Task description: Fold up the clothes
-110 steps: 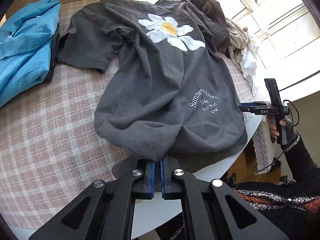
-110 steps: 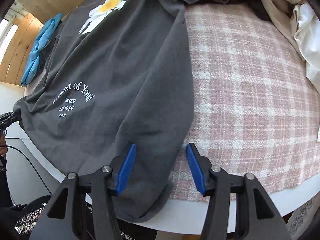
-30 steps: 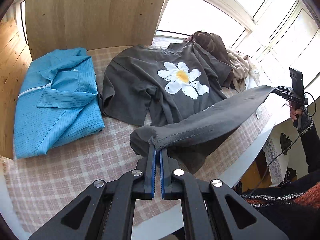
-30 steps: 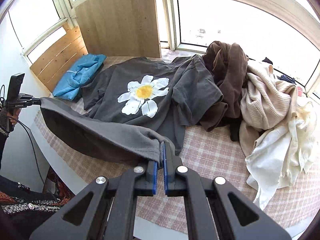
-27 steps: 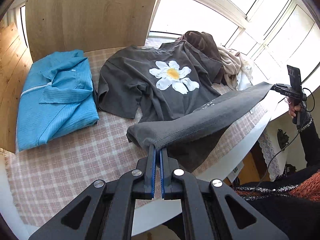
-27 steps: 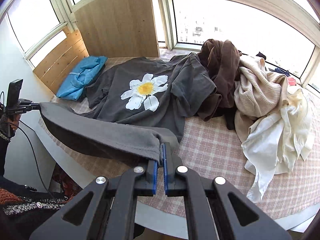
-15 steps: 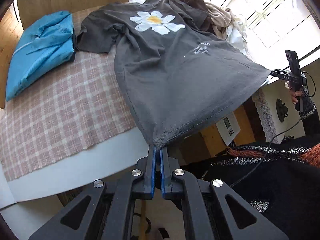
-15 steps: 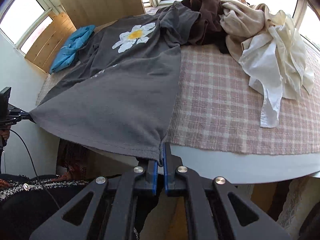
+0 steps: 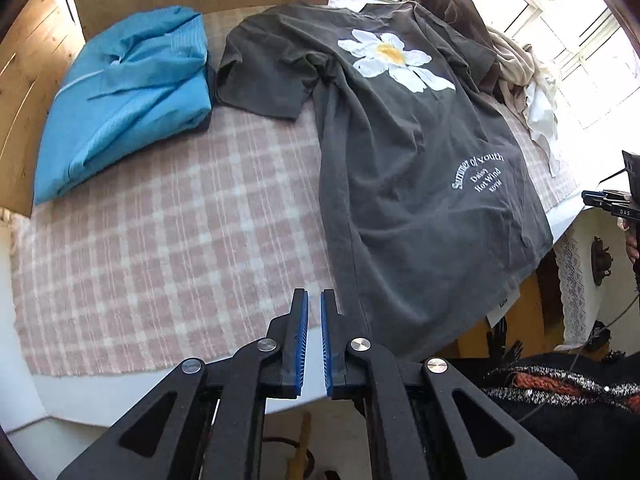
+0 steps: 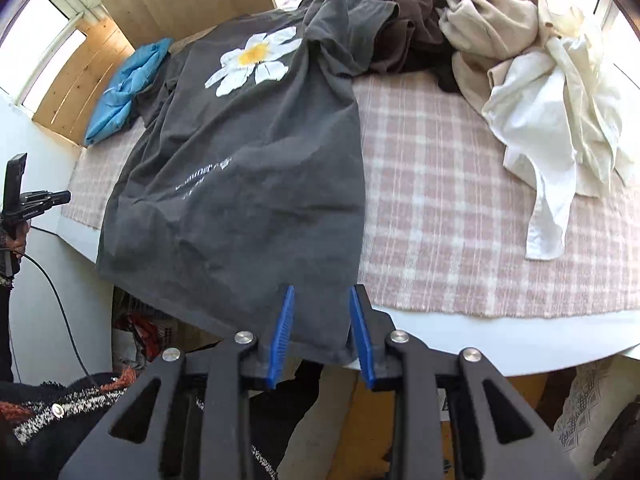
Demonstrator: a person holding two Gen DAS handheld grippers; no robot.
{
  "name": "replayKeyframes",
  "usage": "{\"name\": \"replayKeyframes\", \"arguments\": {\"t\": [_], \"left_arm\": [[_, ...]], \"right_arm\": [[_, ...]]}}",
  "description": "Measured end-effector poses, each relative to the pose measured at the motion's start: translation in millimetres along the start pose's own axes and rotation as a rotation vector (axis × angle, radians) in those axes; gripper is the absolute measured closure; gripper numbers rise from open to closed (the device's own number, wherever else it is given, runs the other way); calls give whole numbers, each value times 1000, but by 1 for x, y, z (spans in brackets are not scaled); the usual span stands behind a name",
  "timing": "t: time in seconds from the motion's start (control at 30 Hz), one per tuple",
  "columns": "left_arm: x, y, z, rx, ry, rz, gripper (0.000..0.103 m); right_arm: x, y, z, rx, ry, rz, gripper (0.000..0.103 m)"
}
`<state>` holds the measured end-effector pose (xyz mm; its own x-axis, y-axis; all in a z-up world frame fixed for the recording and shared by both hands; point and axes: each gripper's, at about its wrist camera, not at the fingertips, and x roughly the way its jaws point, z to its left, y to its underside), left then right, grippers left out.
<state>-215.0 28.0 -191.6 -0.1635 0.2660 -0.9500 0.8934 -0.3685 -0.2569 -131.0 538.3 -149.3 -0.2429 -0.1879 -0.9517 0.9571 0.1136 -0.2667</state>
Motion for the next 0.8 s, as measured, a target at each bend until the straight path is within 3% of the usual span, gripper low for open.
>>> {"name": "replayKeyframes", "arguments": {"t": [0.07,0.13,0.2,0.3,0.4,0.57,0.7,0.8], "left_arm": [[7,-52,4,70,-40,-15,80],[18,-100,10,144,-124,-26,75],[34,-147,23,164,-153,-24,75],[66,-208,40,192,-139,4,73],[104,-255,59,199,-177,59,71],[146,-296,92,153,-162,127,70],[176,-298,99,169,-166,203,70],[178,-296,103,140,-139,190,70]], "right_arm": [[5,-34,19,-31,11,-17,73],[12,-65,35,-51,16,-25,73],[24,-90,49,-59,17,-22,73],[42,-119,60,-75,44,-16,73],[52,-148,59,-71,65,-25,73],[61,-216,37,-72,72,-69,73],[84,-282,11,-91,109,-83,73],[111,-329,-6,-103,140,-68,71]]}}
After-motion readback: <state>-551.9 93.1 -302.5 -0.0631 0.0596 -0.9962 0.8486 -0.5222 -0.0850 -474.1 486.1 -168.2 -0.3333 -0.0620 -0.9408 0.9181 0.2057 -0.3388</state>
